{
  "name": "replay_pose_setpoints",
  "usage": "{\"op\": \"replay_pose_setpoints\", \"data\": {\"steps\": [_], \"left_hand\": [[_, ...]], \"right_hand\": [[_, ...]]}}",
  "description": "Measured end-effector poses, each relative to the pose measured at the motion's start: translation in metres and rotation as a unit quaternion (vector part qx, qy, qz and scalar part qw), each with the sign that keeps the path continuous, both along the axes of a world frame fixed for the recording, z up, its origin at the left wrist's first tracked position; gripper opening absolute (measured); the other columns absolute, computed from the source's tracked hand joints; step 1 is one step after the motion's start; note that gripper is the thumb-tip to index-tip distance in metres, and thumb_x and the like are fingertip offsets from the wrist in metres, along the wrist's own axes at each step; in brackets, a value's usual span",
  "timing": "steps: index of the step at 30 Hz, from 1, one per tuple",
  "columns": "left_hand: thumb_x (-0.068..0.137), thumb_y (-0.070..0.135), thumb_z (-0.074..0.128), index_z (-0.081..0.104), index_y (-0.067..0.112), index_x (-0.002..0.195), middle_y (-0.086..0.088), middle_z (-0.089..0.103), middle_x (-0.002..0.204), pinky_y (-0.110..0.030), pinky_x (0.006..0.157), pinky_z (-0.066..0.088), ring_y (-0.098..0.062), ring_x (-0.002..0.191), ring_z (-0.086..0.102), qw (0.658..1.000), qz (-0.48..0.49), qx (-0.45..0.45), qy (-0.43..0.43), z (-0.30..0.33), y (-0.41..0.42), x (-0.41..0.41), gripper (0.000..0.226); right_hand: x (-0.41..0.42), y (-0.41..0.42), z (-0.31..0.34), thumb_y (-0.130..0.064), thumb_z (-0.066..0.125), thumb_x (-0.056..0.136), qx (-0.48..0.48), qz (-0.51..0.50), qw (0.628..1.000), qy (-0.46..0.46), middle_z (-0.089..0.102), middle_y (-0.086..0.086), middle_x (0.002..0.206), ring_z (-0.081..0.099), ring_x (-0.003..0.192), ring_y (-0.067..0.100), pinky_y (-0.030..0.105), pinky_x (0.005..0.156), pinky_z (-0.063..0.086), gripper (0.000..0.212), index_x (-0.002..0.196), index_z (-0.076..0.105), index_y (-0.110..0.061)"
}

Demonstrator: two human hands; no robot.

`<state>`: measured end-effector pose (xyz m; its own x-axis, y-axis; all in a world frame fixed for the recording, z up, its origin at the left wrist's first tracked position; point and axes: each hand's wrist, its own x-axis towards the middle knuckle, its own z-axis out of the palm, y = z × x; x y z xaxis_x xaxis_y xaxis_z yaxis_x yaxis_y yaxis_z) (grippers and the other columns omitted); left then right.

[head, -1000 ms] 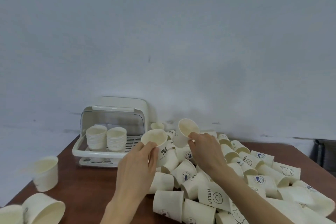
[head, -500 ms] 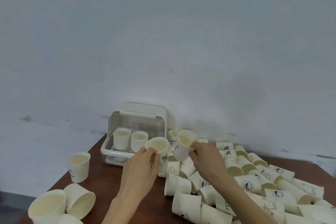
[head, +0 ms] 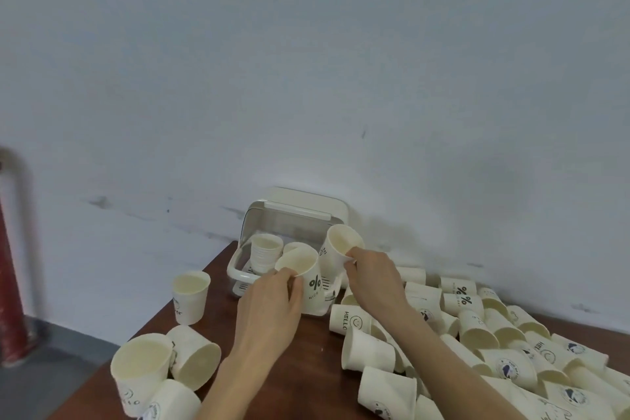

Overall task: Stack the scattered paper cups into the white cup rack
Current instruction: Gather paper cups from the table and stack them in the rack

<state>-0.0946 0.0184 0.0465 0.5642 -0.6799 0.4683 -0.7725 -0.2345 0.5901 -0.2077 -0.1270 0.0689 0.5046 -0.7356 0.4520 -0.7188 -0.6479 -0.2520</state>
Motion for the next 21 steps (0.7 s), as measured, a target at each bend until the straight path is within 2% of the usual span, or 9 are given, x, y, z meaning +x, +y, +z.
{"op": "replay_pose_setpoints", "data": {"steps": [6, 10, 13, 17, 21], "left_hand": [[0.099, 0.041, 0.037, 0.061, 0.029, 0.109, 0.010, 0.064, 0.099, -0.030, 0.074, 0.047, -0.014, 0.091, 0.061, 1.000, 0.008, 0.007, 0.013, -0.009, 0.012, 0.017, 0.029], [0.098, 0.041, 0.038, 0.063, 0.029, 0.105, 0.009, 0.063, 0.091, -0.033, 0.074, 0.049, -0.015, 0.083, 0.061, 1.000, -0.003, 0.012, 0.010, -0.015, 0.019, 0.029, 0.029], [0.097, 0.042, 0.038, 0.063, 0.029, 0.101, 0.009, 0.062, 0.087, -0.037, 0.073, 0.049, -0.015, 0.080, 0.059, 1.000, -0.015, 0.004, 0.009, -0.015, 0.022, 0.038, 0.028], [0.097, 0.042, 0.037, 0.062, 0.031, 0.097, 0.009, 0.061, 0.087, -0.037, 0.073, 0.049, -0.015, 0.080, 0.058, 1.000, -0.013, -0.015, 0.002, -0.011, 0.024, 0.047, 0.027], [0.097, 0.041, 0.038, 0.062, 0.030, 0.096, 0.010, 0.061, 0.087, -0.036, 0.073, 0.048, -0.016, 0.080, 0.058, 1.000, -0.003, -0.018, 0.000, -0.012, 0.023, 0.054, 0.027]], "right_hand": [[0.055, -0.016, 0.004, -0.015, 0.039, 0.096, -0.050, 0.011, 0.999, 0.014, 0.063, 0.010, 0.091, 0.058, 0.080, 0.030, 0.033, 0.059, 0.039, 0.025, 0.100, 0.063, -0.010], [0.078, -0.024, -0.009, -0.017, 0.038, 0.097, -0.065, 0.011, 0.997, 0.026, 0.061, 0.010, 0.090, 0.058, 0.076, 0.029, 0.032, 0.057, 0.040, 0.024, 0.097, 0.061, -0.011], [0.087, -0.026, -0.021, -0.018, 0.038, 0.099, -0.062, 0.022, 0.997, 0.049, 0.063, 0.010, 0.088, 0.058, 0.081, 0.029, 0.034, 0.060, 0.043, 0.024, 0.099, 0.060, -0.010], [0.095, -0.030, -0.036, -0.012, 0.038, 0.097, -0.060, 0.020, 0.993, 0.099, 0.064, 0.010, 0.087, 0.058, 0.084, 0.029, 0.033, 0.059, 0.036, 0.020, 0.092, 0.057, -0.009], [0.101, -0.032, -0.040, -0.006, 0.039, 0.094, -0.038, 0.005, 0.990, 0.132, 0.061, 0.010, 0.087, 0.050, 0.075, 0.027, 0.033, 0.058, 0.035, 0.015, 0.098, 0.053, -0.010]]}}
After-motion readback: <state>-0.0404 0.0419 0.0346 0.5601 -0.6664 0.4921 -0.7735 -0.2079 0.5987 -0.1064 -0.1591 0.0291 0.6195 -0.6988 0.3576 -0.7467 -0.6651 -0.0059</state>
